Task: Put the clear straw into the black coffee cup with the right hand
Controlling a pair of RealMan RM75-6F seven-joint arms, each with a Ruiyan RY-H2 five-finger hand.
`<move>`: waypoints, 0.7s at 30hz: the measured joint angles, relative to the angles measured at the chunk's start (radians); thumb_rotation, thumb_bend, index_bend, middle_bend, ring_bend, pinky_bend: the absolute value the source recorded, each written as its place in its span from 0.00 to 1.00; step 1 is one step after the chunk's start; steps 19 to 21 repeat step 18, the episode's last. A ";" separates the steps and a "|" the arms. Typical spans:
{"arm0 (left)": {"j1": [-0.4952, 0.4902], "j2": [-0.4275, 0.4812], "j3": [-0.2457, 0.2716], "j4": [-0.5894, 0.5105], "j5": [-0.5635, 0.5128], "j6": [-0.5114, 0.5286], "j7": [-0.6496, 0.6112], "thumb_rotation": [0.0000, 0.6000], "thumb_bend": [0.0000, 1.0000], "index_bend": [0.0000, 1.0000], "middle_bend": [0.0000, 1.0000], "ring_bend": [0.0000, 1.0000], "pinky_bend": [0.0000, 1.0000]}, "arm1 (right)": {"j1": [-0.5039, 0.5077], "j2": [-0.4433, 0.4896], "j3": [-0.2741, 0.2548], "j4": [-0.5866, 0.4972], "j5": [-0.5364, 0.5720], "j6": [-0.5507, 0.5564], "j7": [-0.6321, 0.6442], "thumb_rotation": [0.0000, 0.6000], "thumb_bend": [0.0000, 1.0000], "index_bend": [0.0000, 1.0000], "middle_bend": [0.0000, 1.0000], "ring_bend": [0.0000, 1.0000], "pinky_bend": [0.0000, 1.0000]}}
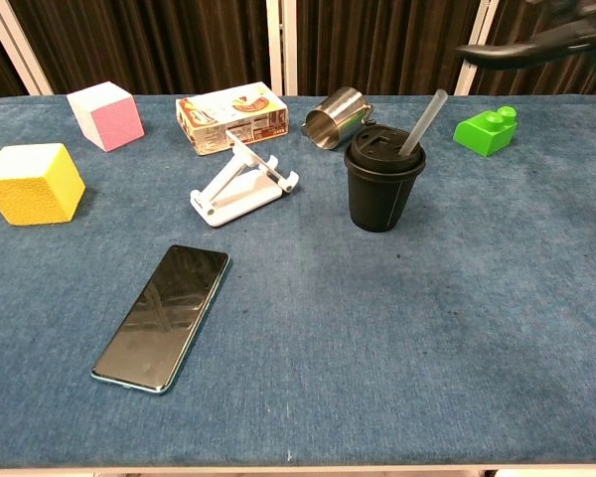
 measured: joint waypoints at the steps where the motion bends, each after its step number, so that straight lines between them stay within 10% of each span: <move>1: -0.001 0.000 0.000 -0.001 0.002 0.000 0.000 1.00 0.10 0.17 0.16 0.06 0.01 | -0.021 0.041 -0.011 -0.019 -0.003 0.012 -0.045 1.00 0.27 0.13 0.15 0.00 0.00; 12: -0.007 0.009 -0.001 -0.026 0.010 0.005 0.018 1.00 0.10 0.17 0.16 0.06 0.01 | -0.241 0.369 -0.139 -0.208 0.020 0.077 -0.489 1.00 0.27 0.08 0.15 0.00 0.04; 21: -0.010 0.008 -0.001 -0.034 0.009 0.001 0.029 1.00 0.10 0.18 0.16 0.06 0.01 | -0.356 0.387 -0.198 -0.238 0.042 0.139 -0.551 1.00 0.27 0.05 0.12 0.00 0.00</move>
